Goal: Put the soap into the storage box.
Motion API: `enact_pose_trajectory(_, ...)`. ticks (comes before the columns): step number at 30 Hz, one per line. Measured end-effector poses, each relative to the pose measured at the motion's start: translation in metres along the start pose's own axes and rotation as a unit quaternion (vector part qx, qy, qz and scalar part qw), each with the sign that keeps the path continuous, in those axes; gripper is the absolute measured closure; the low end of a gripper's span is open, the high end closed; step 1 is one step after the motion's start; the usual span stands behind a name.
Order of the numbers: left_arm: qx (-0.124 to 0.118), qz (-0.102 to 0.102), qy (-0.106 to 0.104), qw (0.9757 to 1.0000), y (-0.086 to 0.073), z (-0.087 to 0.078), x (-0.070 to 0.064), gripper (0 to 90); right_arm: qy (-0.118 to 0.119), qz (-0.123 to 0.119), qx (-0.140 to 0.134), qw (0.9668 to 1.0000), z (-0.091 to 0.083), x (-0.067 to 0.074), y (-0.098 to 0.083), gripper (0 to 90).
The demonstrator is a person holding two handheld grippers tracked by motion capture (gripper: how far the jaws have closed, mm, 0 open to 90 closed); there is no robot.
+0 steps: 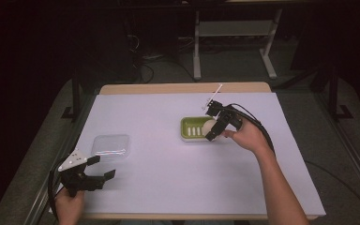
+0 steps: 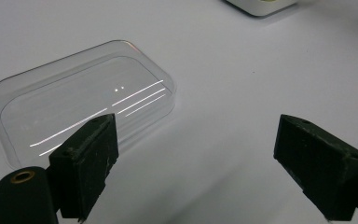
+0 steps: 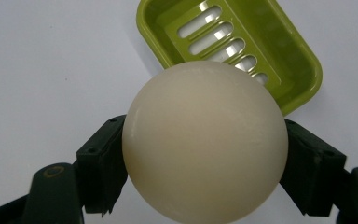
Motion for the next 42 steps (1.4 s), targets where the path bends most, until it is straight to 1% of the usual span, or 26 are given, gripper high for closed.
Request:
enact_pose_trajectory(1, 0.000, 0.000, 0.000, 1.0000, 0.000, 0.000, 0.000, 12.9, 0.000, 0.000, 0.000, 1.0000, 0.000, 0.000, 0.000, 23.9)
enact_pose_trajectory(2, -0.002, 0.000, 0.000, 1.0000, 0.000, 0.000, 0.000, 12.9, 0.000, -0.004, -0.003, 1.0000, 0.000, -0.001, 0.004, 23.9)
enact_pose_trajectory(5, -0.004, -0.001, 0.000, 1.0000, 0.000, 0.000, 0.000, 12.9, 0.002, -0.003, -0.004, 1.0000, -0.001, -0.001, 0.007, 23.9)
enact_pose_trajectory(8, -0.002, -0.001, 0.000, 1.0000, 0.000, 0.000, 0.000, 12.9, -0.003, -0.005, 0.001, 1.0000, 0.000, -0.002, 0.014, 23.9)
enact_pose_trajectory(9, -0.004, -0.001, 0.000, 1.0000, 0.000, 0.000, 0.000, 12.9, -0.003, -0.003, 0.002, 1.0000, 0.000, -0.002, 0.016, 23.9)
enact_pose_trajectory(12, -0.006, 0.000, 0.000, 1.0000, 0.001, 0.000, 0.000, 12.9, -0.006, -0.008, 0.004, 0.9999, 0.001, -0.003, 0.021, 23.9)
enact_pose_trajectory(14, -0.005, -0.001, 0.000, 1.0000, 0.000, 0.000, 0.000, 12.9, -0.007, -0.009, 0.001, 0.9999, 0.001, -0.004, 0.023, 23.9)
enact_pose_trajectory(16, -0.005, -0.001, -0.001, 1.0000, 0.000, 0.000, -0.001, 12.9, -0.006, -0.006, 0.003, 1.0000, 0.001, -0.005, 0.023, 23.9)
enact_pose_trajectory(17, -0.004, 0.000, 0.000, 1.0000, 0.000, 0.000, -0.001, 12.9, -0.008, -0.007, 0.004, 0.9999, 0.003, -0.007, 0.023, 23.9)
enact_pose_trajectory(18, -0.005, -0.001, -0.001, 1.0000, 0.001, 0.000, -0.001, 12.9, -0.006, -0.002, 0.006, 1.0000, 0.003, -0.007, 0.024, 23.9)
enact_pose_trajectory(21, -0.002, -0.002, -0.001, 1.0000, 0.000, 0.000, -0.001, 12.9, -0.008, 0.002, 0.015, 0.9999, 0.004, -0.009, 0.025, 23.9)
enact_pose_trajectory(22, -0.001, -0.002, -0.001, 1.0000, 0.000, 0.000, -0.001, 12.9, -0.011, 0.001, 0.014, 0.9999, 0.004, -0.010, 0.027, 23.9)
enact_pose_trajectory(23, -0.001, -0.002, -0.001, 1.0000, 0.000, 0.000, -0.001, 12.9, -0.007, 0.004, 0.014, 0.9999, 0.003, -0.010, 0.028, 23.9)
enact_pose_trajectory(26, -0.005, -0.002, -0.001, 1.0000, 0.001, 0.000, -0.001, 12.9, -0.013, 0.000, 0.016, 0.9998, 0.003, -0.011, 0.032, 23.9)
enact_pose_trajectory(28, -0.005, -0.001, 0.000, 1.0000, 0.000, 0.000, 0.000, 12.9, -0.010, 0.005, 0.015, 0.9998, 0.003, -0.011, 0.035, 23.9)
enact_pose_trajectory(31, -0.005, 0.000, 0.000, 1.0000, 0.000, 0.000, -0.001, 12.9, -0.009, 0.001, 0.010, 0.9999, 0.005, -0.012, 0.039, 23.9)
enact_pose_trajectory(32, -0.005, -0.002, 0.000, 1.0000, 0.001, 0.000, -0.001, 12.9, -0.005, 0.006, 0.008, 0.9999, 0.006, -0.012, 0.041, 23.9)
enact_pose_trajectory(34, -0.004, 0.002, 0.001, 1.0000, 0.000, 0.000, 0.000, 12.9, -0.006, 0.005, 0.012, 0.9999, 0.008, -0.012, 0.042, 23.9)
enact_pose_trajectory(36, -0.005, 0.000, 0.000, 1.0000, 0.001, 0.000, 0.000, 12.9, -0.007, 0.003, 0.013, 0.9999, 0.011, -0.013, 0.044, 23.9)
enact_pose_trajectory(38, -0.004, -0.001, 0.000, 1.0000, 0.000, 0.000, 0.000, 12.9, -0.005, 0.008, 0.014, 0.9999, 0.013, -0.014, 0.046, 23.9)
enact_pose_trajectory(40, -0.004, -0.001, 0.000, 1.0000, 0.000, 0.000, 0.000, 12.9, -0.010, 0.010, 0.013, 0.9998, 0.016, -0.015, 0.047, 23.9)
enact_pose_trajectory(42, -0.001, 0.004, 0.001, 1.0000, 0.000, 0.000, 0.000, 12.9, -0.009, 0.014, 0.013, 0.9998, 0.017, -0.015, 0.049, 23.9)
Point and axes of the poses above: each handheld gripper's, and its own axes: z roughly forward along the jaws, y roughly out of its top, x roughly to its left, the point moved 7 cm from there along z, roughly forward along the jaws, and after that the axes turned 7 degrees about x, right-handed, at the moved point
